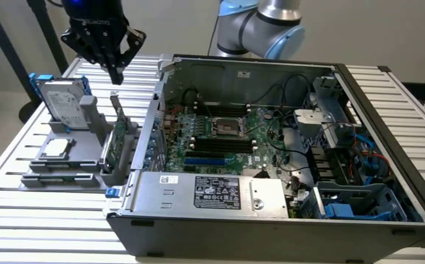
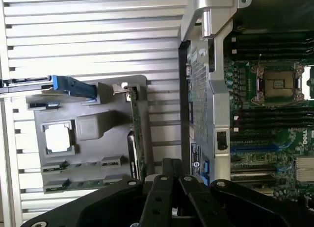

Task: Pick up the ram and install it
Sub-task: 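Reach for the ram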

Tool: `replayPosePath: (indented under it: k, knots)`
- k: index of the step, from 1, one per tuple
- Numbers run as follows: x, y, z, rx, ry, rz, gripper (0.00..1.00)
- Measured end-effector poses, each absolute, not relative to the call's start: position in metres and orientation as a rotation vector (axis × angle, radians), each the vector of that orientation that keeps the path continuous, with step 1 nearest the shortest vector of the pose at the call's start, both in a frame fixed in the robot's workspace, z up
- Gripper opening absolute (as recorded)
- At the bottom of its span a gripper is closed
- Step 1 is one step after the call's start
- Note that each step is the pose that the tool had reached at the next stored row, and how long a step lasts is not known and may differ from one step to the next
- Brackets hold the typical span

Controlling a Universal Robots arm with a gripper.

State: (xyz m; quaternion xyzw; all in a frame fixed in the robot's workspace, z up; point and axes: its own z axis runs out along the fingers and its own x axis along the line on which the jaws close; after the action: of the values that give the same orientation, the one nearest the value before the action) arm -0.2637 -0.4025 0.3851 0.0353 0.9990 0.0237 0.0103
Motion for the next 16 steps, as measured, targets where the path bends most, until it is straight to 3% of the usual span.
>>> replayPosePath:
  k: [16]
  knots:
    - [-0.336, -0.406, 0.374, 0.110, 3.119, 0.066, 0.11]
